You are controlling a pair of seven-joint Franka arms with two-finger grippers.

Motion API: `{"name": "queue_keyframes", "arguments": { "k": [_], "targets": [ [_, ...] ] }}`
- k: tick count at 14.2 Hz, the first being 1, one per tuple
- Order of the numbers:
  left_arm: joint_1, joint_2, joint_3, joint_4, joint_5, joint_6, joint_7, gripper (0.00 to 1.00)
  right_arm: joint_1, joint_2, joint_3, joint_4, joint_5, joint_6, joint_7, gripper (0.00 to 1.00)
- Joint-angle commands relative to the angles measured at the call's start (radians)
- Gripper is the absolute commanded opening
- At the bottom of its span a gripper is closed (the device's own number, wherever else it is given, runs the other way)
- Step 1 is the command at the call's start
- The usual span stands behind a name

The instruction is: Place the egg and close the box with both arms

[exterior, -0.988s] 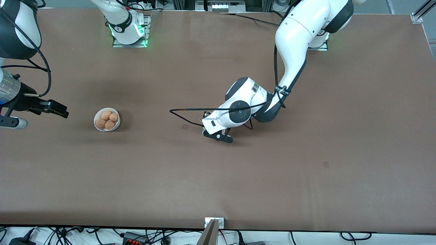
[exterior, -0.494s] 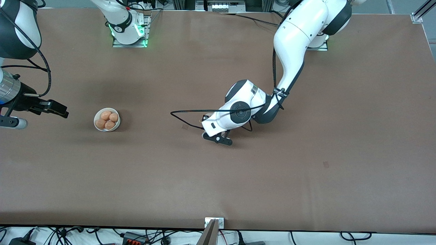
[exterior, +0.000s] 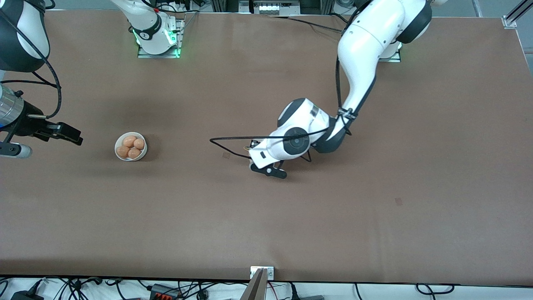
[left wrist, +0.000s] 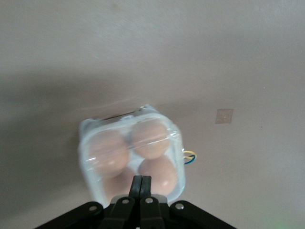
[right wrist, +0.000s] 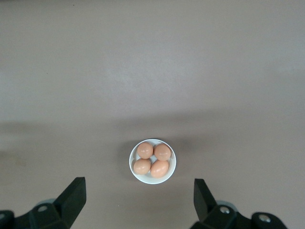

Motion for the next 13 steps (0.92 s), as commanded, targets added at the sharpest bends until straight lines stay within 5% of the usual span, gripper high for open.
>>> {"name": "queue_keyframes", "arguments": {
  "k": [1, 5, 13],
  "targets": [
    [0.069, -0.075, -0.011, -0.007, -0.006, -0.101, 0.021, 0.01, -0.011, -0.010, 0.010, 0.008, -0.001, -0.004, 0.003, 1.00],
    [0.186, -0.116, -0.011, -0.007, 0.000, -0.203, 0.024, 0.16, -0.013, -0.033, 0.006, 0.011, -0.001, -0.021, -0.004, 1.00],
    [0.462, -0.267, 0.003, -0.027, 0.013, -0.538, 0.344, 0.17, -0.011, -0.099, 0.006, 0.004, -0.011, -0.139, -0.011, 1.00]
  ]
}}
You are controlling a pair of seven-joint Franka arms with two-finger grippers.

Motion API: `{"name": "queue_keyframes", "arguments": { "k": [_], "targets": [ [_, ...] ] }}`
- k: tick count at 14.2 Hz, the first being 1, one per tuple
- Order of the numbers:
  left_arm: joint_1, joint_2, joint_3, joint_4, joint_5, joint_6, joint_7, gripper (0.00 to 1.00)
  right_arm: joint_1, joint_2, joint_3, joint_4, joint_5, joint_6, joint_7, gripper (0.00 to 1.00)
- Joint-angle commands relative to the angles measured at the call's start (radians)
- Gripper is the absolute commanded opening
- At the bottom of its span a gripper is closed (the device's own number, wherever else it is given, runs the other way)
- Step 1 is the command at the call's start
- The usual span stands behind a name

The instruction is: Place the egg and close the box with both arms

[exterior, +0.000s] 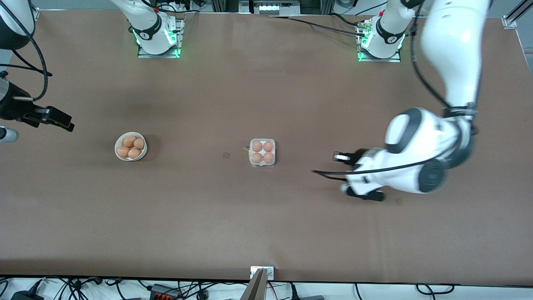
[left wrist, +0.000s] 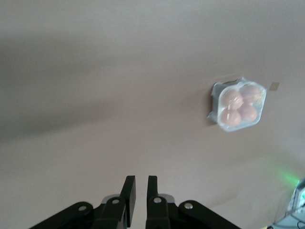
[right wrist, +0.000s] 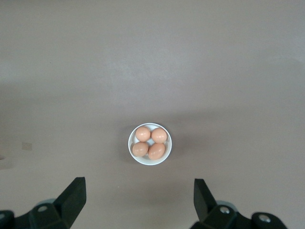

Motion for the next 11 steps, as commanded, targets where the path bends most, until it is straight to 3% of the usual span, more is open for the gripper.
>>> {"name": "queue_keyframes", "arguments": {
  "k": [1, 5, 9, 11],
  "targets": [
    [0.088, -0.075, 0.000, -0.038, 0.011, -0.092, 0.108, 0.17, -0.014, -0.028, 0.005, -0.013, -0.007, -0.033, -0.020, 1.00],
    [0.141, -0.186, 0.003, -0.038, 0.073, -0.214, 0.113, 0.17, -0.026, -0.045, 0.004, -0.040, -0.004, -0.036, -0.132, 1.00],
    [0.150, -0.278, 0.006, -0.038, 0.127, -0.297, 0.113, 0.17, -0.026, -0.161, 0.004, -0.216, -0.005, 0.088, -0.132, 1.00],
    [0.150, -0.330, 0.004, -0.091, 0.178, -0.314, 0.108, 0.17, -0.026, -0.162, 0.004, -0.209, -0.007, 0.083, -0.137, 1.00]
  ]
}}
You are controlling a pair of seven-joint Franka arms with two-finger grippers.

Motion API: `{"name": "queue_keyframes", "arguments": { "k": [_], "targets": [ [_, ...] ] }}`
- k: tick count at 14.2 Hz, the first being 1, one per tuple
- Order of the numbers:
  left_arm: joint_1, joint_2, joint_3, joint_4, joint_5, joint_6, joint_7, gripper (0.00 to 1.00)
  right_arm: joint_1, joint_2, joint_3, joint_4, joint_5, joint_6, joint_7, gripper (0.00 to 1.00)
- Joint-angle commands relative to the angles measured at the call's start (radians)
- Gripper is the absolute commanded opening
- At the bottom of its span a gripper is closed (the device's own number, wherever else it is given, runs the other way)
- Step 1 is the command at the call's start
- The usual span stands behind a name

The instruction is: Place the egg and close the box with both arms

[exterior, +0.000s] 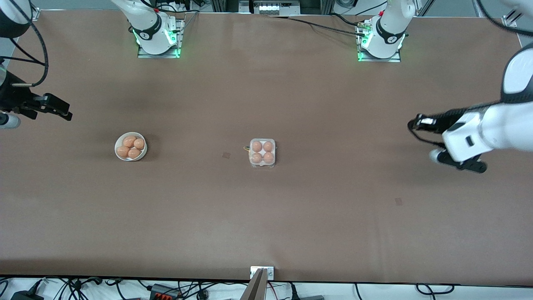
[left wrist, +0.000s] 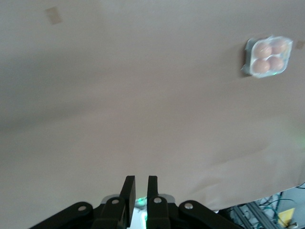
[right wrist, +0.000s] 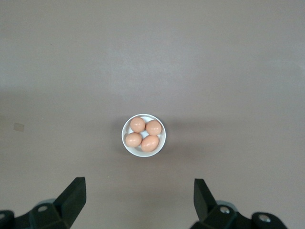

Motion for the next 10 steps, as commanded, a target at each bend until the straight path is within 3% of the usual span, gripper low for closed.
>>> {"name": "queue_keyframes", "arguments": {
  "k": [1, 6, 10],
  "targets": [
    [0.004, -0.104, -0.006, -0.146, 0.067, 0.017, 0.010, 0.17, -0.011, -0.055, 0.008, -0.047, -0.007, 0.024, -0.022, 1.00],
    [0.005, -0.242, -0.008, -0.370, 0.067, 0.147, 0.010, 0.18, -0.023, -0.035, 0.008, 0.002, -0.005, -0.010, -0.039, 1.00],
    [0.022, -0.385, -0.009, -0.602, 0.067, 0.293, 0.018, 0.20, -0.015, -0.033, 0.014, 0.009, -0.001, -0.010, -0.019, 1.00]
  ]
}}
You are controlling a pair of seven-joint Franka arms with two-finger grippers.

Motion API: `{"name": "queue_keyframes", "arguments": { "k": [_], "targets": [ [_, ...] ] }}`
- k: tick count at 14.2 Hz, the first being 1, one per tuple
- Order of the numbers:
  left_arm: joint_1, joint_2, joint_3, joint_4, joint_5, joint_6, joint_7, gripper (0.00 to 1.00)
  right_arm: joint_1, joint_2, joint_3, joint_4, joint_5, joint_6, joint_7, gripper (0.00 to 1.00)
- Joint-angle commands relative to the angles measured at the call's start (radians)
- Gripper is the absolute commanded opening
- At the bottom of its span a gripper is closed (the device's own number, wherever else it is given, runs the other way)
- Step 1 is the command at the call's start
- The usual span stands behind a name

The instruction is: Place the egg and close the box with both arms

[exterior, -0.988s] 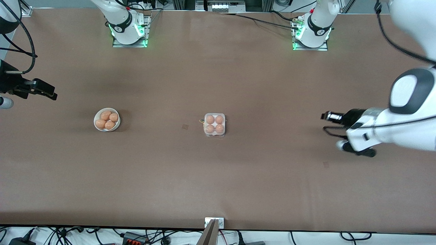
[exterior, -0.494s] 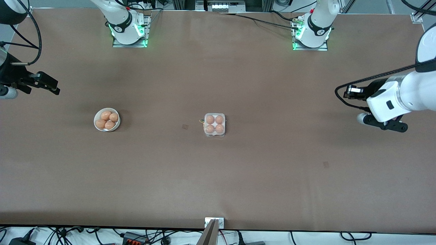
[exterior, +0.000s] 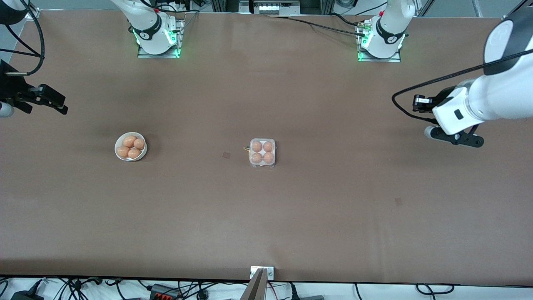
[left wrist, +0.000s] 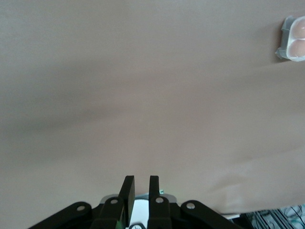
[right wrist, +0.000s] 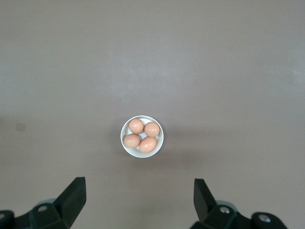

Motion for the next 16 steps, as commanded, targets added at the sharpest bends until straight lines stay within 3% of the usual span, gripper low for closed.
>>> {"name": "queue_keyframes", "arguments": {
  "k": [1, 6, 8, 9, 11, 16],
  "targets": [
    [0.025, -0.127, -0.006, -0.175, 0.021, 0.088, 0.019, 0.21, -0.008, 0.001, 0.010, 0.017, -0.001, -0.018, 0.000, 1.00],
    [0.075, -0.153, -0.009, -0.227, 0.017, 0.130, 0.020, 0.25, 0.040, -0.001, -0.025, 0.017, -0.013, -0.020, 0.051, 1.00],
    [0.075, -0.148, -0.008, -0.210, 0.010, 0.140, 0.019, 0.38, 0.033, -0.002, -0.025, 0.017, -0.013, -0.032, 0.036, 1.00],
    [0.075, -0.142, 0.000, -0.196, 0.007, 0.149, 0.019, 0.54, 0.033, -0.004, -0.025, 0.017, -0.013, -0.038, 0.036, 1.00],
    [0.095, -0.139, 0.003, -0.166, 0.007, 0.150, 0.020, 1.00, 0.033, -0.007, -0.028, 0.017, -0.012, -0.043, 0.039, 1.00],
    [0.094, -0.116, 0.001, -0.114, 0.021, 0.140, 0.008, 1.00, 0.033, -0.007, -0.028, 0.019, -0.004, -0.038, 0.051, 1.00]
  ]
}}
